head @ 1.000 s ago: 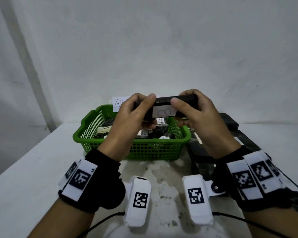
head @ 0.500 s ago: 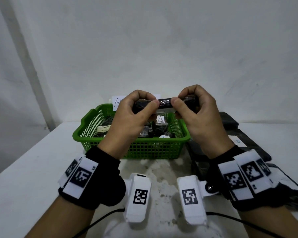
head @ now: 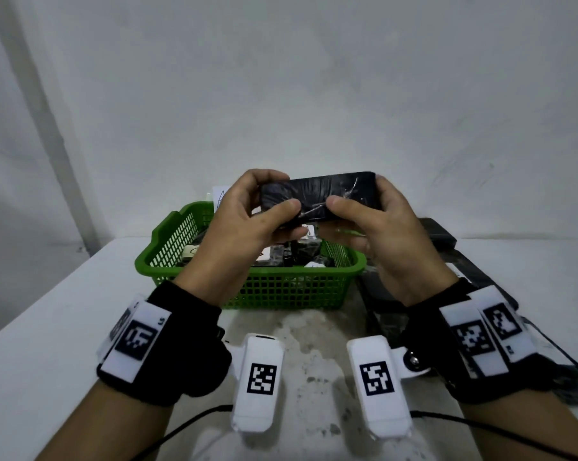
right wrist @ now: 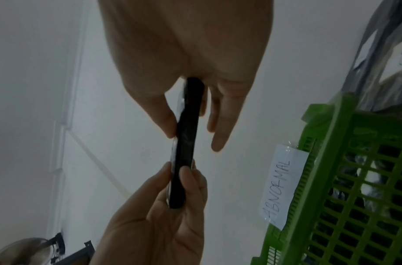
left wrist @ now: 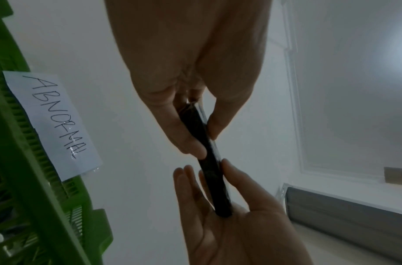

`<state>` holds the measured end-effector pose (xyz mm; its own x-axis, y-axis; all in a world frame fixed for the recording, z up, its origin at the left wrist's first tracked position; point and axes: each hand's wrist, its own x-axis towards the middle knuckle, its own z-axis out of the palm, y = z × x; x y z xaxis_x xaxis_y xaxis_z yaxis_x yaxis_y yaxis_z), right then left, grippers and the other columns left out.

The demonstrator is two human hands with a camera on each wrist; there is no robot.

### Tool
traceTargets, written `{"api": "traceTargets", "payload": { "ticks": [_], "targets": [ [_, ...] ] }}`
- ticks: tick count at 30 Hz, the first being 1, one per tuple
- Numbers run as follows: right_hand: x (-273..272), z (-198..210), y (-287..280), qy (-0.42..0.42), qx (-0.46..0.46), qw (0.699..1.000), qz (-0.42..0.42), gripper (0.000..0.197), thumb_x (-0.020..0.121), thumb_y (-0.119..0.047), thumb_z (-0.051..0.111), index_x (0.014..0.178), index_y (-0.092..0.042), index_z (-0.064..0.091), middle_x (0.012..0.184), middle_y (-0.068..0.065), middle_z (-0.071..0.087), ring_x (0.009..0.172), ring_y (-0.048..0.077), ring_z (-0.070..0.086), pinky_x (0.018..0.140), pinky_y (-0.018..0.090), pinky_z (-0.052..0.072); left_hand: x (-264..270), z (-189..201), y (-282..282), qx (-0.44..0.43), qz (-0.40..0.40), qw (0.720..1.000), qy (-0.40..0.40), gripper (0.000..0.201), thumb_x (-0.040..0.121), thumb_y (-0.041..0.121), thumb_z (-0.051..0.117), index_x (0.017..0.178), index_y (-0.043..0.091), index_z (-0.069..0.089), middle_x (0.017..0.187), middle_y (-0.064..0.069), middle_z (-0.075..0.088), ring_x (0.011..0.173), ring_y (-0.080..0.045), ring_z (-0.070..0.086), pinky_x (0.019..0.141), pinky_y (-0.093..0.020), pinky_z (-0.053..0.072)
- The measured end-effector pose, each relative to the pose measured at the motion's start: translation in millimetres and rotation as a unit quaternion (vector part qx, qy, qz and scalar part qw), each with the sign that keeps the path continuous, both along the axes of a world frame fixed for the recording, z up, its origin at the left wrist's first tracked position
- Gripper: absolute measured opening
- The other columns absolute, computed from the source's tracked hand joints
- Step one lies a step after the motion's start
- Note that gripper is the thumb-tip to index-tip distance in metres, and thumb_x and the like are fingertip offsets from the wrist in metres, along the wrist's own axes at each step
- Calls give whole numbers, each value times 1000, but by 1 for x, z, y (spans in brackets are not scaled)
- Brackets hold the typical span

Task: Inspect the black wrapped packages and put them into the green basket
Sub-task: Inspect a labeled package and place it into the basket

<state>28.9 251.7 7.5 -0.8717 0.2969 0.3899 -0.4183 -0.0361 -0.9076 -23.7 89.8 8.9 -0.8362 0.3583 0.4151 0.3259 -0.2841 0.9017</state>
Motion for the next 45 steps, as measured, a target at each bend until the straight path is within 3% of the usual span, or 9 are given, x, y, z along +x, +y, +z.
{"api": "traceTargets", "payload": {
  "ticks": [3,11,18,23,27,33,37,41,45],
  "targets": [
    [4,2,0,-18,23,999,17,24,90,-7,71,112,-6,62,92,10,73,62,19,68,56,27,58,0,-1,0,-20,12,999,36,20,92,8,66,107,18,59,99,-6,63,80,-12,67,66,-24,57],
    [2,-2,3,5,84,995,-48,20,85,-5,76,100,-2,63,77,6,68,52,16,60,51,28,52,-2,-6,1,-71,72,989,110,26,87,11,73,107,20,59,94,-1,65,72,-8,62,59,-21,51],
    [3,-3,5,36,121,991,-46,20,84,-5,78,95,-12,63,85,2,69,74,18,70,64,28,56,0,-6,0,-75,56,989,116,13,93,16,66,104,17,59,99,-3,69,91,-21,72,70,-32,60],
    [6,3,7,18,54,998,4,7,90,-17,71,89,-17,64,88,-2,70,88,16,72,73,32,60,-1,-3,-1,-42,33,994,94,3,96,16,62,95,18,63,96,-1,67,92,-15,70,72,-28,58],
    [6,4,8,20,35,999,-8,10,91,-15,71,85,-16,63,89,1,68,89,18,71,81,39,62,0,-3,0,-46,13,994,98,6,97,19,60,96,14,63,96,-4,66,93,-15,69,76,-27,57],
    [4,1,10,47,41,998,-26,14,71,-14,73,80,-12,63,77,-4,66,84,21,65,89,46,58,-3,-5,3,-78,3,997,18,25,91,31,64,108,13,68,97,-5,73,84,-21,70,76,-29,58],
    [2,-2,7,77,32,995,-50,21,73,-7,75,78,-15,56,76,-1,66,77,18,63,84,47,59,-1,-4,5,-57,21,998,19,25,92,22,64,110,5,69,92,-4,73,82,-9,70,78,-28,59],
    [1,-4,6,73,60,993,-66,25,71,-12,73,89,-18,56,89,-2,66,83,13,64,88,46,58,-2,-5,4,-44,17,999,5,27,93,19,64,117,7,65,105,-12,69,81,-12,71,76,-25,58],
    [0,-4,9,31,54,998,-23,47,71,-17,76,114,-22,56,107,3,62,94,13,67,86,36,59,2,-3,4,13,-16,1000,-15,39,92,-4,60,128,9,57,116,-12,60,89,-15,69,76,-27,59]
  ]
}}
